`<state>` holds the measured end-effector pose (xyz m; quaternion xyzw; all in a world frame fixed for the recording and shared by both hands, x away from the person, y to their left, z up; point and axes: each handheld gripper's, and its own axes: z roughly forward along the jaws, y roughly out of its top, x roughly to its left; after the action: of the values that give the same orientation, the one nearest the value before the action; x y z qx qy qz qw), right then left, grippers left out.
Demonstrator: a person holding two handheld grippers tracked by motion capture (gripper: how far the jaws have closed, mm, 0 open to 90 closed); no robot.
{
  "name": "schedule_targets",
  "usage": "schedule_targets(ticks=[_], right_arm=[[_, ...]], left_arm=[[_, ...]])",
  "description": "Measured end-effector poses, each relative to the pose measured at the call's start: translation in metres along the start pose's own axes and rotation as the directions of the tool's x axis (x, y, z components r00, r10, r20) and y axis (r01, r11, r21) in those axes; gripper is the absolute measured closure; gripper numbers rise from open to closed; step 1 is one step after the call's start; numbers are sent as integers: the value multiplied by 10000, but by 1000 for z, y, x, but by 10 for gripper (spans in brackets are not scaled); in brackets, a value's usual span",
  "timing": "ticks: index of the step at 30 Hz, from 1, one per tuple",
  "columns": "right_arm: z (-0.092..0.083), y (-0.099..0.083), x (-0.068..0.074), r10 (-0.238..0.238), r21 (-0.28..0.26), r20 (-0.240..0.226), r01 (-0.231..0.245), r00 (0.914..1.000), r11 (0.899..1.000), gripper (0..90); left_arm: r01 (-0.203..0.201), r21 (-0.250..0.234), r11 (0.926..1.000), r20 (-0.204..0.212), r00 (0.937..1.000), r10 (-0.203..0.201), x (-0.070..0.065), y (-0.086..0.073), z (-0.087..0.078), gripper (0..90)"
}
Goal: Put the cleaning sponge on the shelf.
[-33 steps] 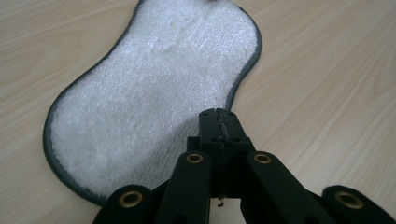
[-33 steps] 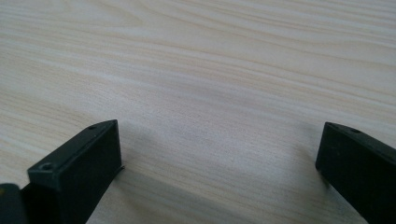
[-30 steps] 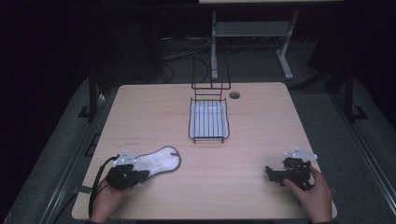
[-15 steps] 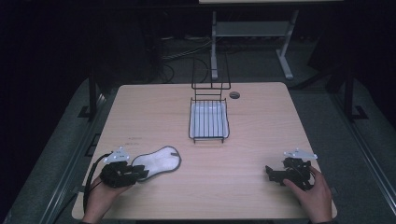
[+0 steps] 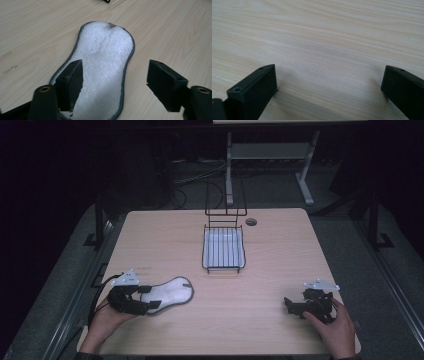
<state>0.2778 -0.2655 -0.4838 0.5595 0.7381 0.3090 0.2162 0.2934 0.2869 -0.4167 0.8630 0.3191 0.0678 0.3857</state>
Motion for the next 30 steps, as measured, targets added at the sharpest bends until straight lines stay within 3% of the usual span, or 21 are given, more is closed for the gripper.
schedule_targets(ticks=[6, 16, 30], right_arm=[[0, 0, 0, 0, -3, 11, 0, 10000, 10000, 0], [0, 0, 0, -10, -6, 15, 10, 10000, 10000, 0], [0, 0, 0, -10, -7, 15, 10, 10000, 10000, 0]], left_arm=[[-235, 145, 9996, 145, 9996, 233, 13, 8, 5, 181], [-340, 378, 9987, 501, 9982, 320, 31, 23, 26, 180], [-491, 1199, 9916, 602, 9973, 421, 41, 19, 56, 157]])
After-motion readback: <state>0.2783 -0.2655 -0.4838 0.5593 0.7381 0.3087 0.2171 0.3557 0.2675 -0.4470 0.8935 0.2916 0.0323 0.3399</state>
